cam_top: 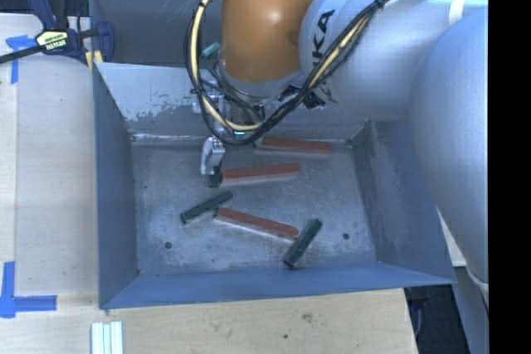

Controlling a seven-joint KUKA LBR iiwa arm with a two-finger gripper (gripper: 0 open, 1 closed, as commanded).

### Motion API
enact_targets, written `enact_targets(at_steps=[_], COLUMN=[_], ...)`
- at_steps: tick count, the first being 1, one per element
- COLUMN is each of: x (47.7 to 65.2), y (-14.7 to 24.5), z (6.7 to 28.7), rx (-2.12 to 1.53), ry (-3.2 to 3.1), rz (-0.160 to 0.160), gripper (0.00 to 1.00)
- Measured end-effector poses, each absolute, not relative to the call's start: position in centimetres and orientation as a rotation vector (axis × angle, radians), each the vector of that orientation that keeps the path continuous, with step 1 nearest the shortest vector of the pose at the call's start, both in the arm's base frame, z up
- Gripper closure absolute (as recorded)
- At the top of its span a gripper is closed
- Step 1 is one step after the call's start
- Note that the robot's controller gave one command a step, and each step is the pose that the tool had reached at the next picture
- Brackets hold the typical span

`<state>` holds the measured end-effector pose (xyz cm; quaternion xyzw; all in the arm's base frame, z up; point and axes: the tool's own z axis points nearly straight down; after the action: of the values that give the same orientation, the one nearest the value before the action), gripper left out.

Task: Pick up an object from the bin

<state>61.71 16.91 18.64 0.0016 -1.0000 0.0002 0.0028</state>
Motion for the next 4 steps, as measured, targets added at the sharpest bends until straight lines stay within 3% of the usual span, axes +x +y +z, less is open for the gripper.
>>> enact_targets(at_steps=[1,2,3,4], x=[61.9,57.1,60.6,60.6], y=[16.8,15.0,11.9,11.9], z=[19.2,13.2,8.0,8.0], rx=[0.000,0.069,0.216,0.215], ry=[-3.145,-3.147,-3.167,-3.167], rz=[-0.002,-0.002,-0.012,-0.012], gripper=[0.00,0.00,1.00,1.00])
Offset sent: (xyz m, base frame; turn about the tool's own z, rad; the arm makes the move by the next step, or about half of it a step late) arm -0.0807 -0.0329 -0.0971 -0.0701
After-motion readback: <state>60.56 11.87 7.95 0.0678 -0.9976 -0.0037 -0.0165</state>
